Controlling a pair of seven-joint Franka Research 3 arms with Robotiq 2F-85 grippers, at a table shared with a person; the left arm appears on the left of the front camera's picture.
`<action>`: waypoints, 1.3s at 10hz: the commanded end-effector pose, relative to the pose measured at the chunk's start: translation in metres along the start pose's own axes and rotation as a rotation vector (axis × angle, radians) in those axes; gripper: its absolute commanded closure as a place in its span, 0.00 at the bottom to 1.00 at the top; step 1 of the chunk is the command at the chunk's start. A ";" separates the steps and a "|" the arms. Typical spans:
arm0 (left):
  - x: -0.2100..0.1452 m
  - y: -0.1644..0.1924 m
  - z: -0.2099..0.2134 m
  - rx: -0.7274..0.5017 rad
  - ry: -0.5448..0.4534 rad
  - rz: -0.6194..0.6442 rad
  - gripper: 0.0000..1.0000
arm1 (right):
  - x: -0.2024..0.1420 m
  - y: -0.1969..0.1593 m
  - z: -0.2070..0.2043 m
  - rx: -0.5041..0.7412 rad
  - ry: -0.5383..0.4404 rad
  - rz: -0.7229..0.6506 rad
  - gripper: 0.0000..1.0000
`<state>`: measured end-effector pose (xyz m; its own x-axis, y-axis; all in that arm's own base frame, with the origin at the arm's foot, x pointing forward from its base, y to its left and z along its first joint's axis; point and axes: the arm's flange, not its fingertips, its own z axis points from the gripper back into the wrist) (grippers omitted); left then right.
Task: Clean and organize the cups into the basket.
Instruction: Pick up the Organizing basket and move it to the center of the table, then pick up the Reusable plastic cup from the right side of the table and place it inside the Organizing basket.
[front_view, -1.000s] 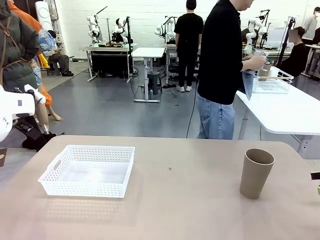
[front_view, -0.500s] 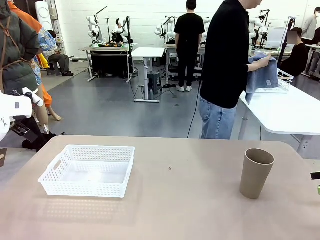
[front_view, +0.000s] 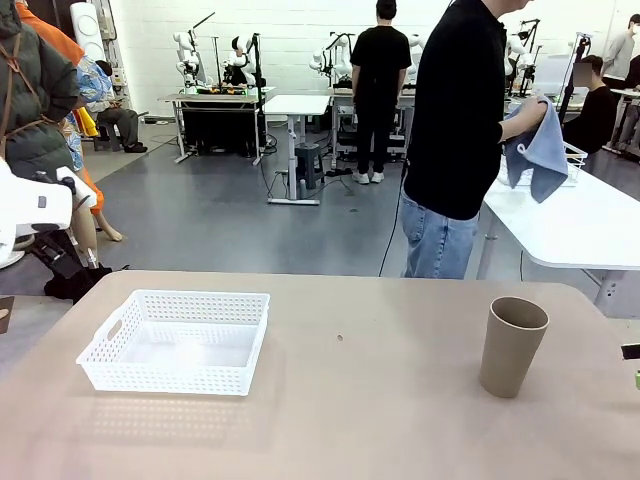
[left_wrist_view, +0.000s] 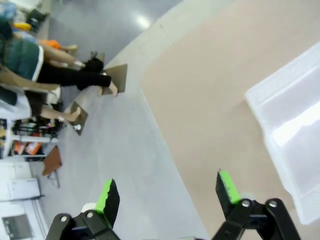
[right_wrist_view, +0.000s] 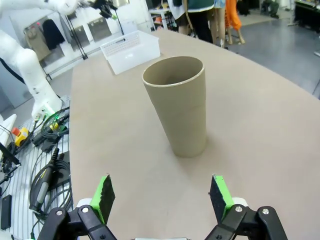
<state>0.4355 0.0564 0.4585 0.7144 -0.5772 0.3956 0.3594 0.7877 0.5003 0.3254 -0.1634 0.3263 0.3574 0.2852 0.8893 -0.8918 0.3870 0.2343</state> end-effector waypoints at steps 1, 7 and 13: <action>0.029 -0.004 0.046 -0.067 0.016 -0.074 0.00 | 0.001 0.001 0.000 -0.002 0.000 0.003 0.00; 0.068 -0.045 0.058 -0.056 0.254 -0.030 0.00 | 0.001 0.001 0.000 -0.002 0.000 0.003 0.00; 0.037 -0.032 0.033 -0.461 0.373 0.096 0.00 | -0.004 -0.019 -0.049 0.071 -0.108 0.257 0.00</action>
<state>0.4248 0.0018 0.4671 0.8664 -0.4903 0.0950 0.4726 0.8663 0.1618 0.3417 -0.1334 0.3132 0.1594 0.2920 0.9431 -0.9557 0.2851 0.0732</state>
